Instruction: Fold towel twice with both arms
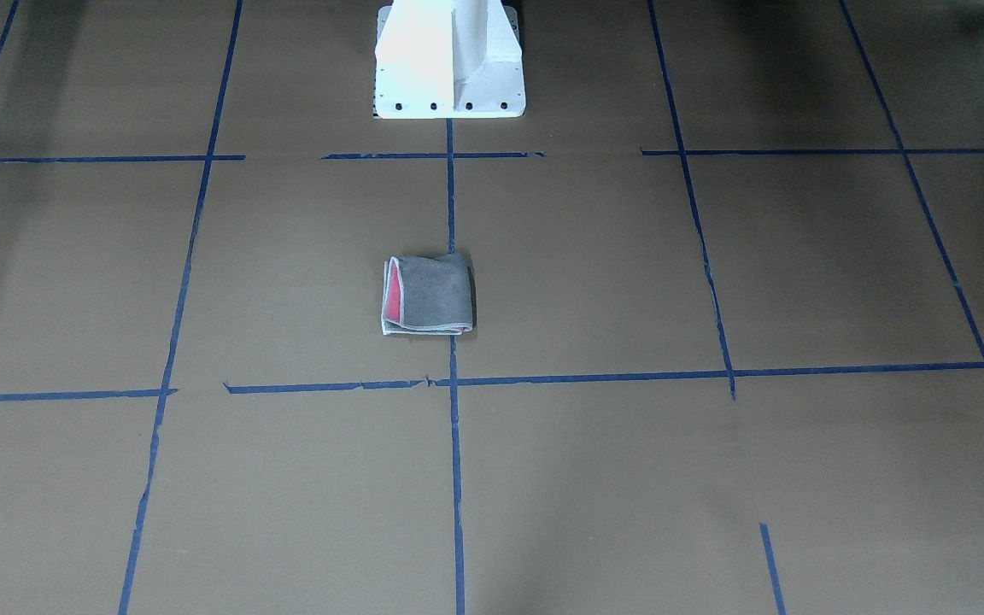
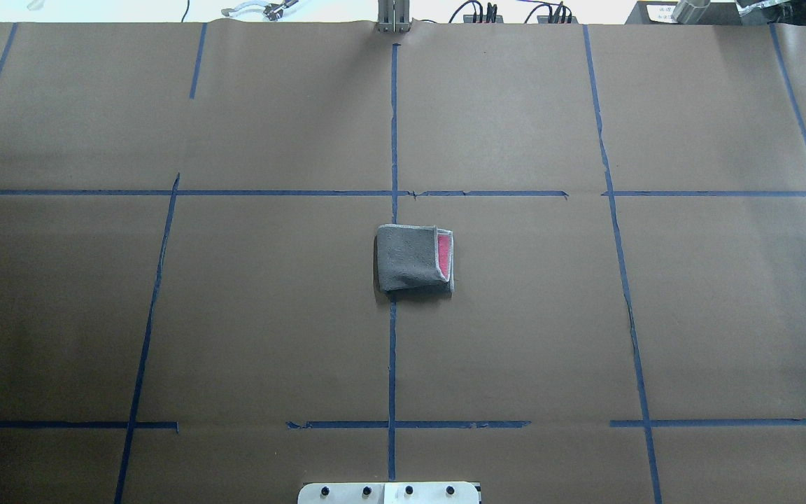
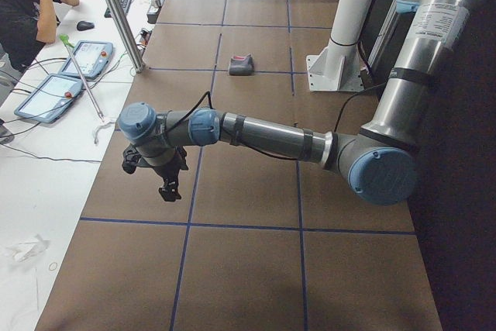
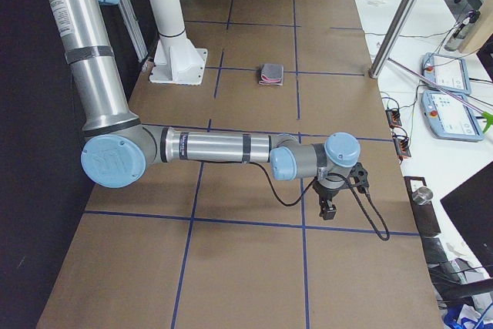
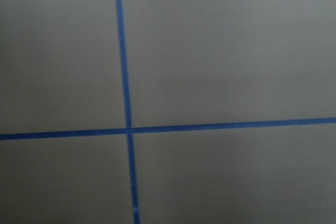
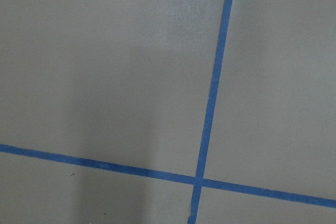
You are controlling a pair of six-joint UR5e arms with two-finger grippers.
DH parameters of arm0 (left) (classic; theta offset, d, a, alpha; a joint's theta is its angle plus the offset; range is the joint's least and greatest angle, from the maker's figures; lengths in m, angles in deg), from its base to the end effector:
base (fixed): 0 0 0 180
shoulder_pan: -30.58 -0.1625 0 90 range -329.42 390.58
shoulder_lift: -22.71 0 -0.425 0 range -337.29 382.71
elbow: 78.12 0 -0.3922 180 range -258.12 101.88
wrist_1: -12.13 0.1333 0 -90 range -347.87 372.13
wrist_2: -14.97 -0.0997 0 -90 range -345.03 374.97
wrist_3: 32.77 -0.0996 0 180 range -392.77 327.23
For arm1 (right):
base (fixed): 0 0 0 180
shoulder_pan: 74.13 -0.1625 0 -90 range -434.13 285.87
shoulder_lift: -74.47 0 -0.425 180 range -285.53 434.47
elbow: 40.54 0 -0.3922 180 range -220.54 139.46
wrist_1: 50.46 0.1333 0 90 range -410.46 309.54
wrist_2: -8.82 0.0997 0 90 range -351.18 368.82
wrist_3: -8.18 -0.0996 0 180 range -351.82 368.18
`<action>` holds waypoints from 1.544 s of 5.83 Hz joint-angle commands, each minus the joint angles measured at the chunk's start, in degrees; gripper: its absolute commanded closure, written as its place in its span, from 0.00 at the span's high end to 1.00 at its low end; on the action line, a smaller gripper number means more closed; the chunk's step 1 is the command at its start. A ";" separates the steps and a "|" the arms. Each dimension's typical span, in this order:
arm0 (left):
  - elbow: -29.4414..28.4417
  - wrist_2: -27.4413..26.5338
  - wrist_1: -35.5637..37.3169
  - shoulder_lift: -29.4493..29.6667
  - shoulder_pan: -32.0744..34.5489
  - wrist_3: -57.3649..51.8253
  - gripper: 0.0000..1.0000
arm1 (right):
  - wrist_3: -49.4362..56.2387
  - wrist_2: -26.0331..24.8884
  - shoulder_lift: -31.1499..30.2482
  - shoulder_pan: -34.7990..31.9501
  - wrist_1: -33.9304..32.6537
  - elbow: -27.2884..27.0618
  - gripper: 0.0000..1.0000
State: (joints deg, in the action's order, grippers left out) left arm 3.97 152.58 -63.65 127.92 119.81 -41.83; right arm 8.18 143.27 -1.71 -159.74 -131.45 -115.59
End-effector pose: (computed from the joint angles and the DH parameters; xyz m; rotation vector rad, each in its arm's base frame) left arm -0.0518 -0.5922 0.6014 -0.0535 0.8363 0.1112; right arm 0.0173 -0.6052 0.6397 0.1009 -0.7794 -0.1260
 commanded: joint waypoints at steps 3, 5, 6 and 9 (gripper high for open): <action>-3.95 -0.15 -14.22 -8.53 0.68 -2.10 1.00 | -0.27 -0.07 -1.07 -0.08 0.04 -0.26 1.00; -3.86 -0.32 -14.22 -8.35 0.59 3.78 1.00 | -0.27 -0.24 -3.09 0.00 0.13 -0.70 1.00; -3.86 -3.19 -13.61 -8.35 0.42 3.79 1.00 | -0.27 -0.07 -3.45 -0.08 0.13 -0.70 1.00; -3.25 -5.15 -13.17 -8.18 0.42 3.79 1.00 | -0.18 -0.06 -4.15 -0.08 0.13 -0.79 1.00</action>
State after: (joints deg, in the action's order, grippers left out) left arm 0.47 147.59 -76.92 119.76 120.24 -38.07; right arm 7.94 143.22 -5.55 -159.82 -131.32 -116.47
